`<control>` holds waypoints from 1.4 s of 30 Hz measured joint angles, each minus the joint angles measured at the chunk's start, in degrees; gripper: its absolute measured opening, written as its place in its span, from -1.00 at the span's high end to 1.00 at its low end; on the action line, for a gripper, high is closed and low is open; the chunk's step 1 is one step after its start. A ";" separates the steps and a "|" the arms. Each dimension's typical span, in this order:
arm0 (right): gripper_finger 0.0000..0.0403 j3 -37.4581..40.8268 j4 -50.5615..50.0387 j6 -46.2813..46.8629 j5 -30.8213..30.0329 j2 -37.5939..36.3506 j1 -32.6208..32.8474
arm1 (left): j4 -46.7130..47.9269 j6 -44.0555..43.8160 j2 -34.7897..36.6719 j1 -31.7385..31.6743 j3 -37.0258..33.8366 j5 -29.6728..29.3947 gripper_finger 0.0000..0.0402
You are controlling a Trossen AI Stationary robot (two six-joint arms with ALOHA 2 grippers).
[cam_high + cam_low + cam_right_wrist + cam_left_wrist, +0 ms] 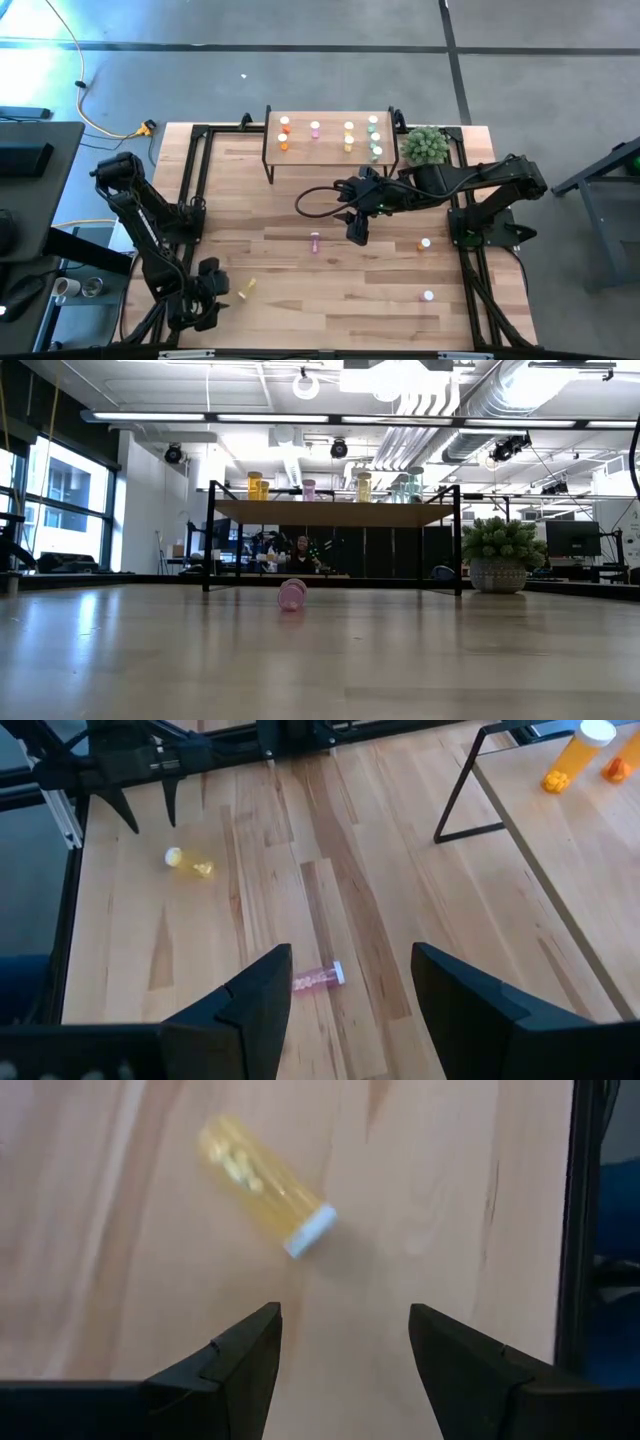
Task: Pick and place medicine bottles onto shelf by color
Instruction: Put the yellow pill bottle on the shelf aligned with the other yellow pill bottles
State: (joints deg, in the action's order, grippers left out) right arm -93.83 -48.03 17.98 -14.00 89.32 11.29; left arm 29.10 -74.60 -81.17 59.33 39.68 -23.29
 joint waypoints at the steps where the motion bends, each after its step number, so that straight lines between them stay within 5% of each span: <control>1: 0.02 0.00 -0.02 0.00 -0.02 0.00 0.00 | 0.06 1.36 0.00 -0.06 0.00 -1.00 -0.04; 8: 0.02 0.00 -0.07 -0.24 0.00 0.00 0.00 | 0.89 8.17 0.00 -5.62 0.02 -3.99 -0.04; 17: 0.02 0.00 -0.14 -0.49 0.00 0.00 0.00 | -0.63 16.39 0.04 -15.14 0.02 3.44 -0.04; 25: 0.02 0.00 -0.15 -3.47 0.00 0.00 0.00 | -0.66 43.86 0.10 -17.48 0.02 9.26 -0.04; 42: 0.02 0.00 -0.17 -5.44 0.00 0.00 0.00 | 4.60 99.09 0.08 -22.37 6.29 3.86 -0.04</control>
State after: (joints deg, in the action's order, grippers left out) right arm -93.82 -48.21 12.53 -14.00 89.32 11.29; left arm 33.70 24.49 -81.09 36.96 45.98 -19.43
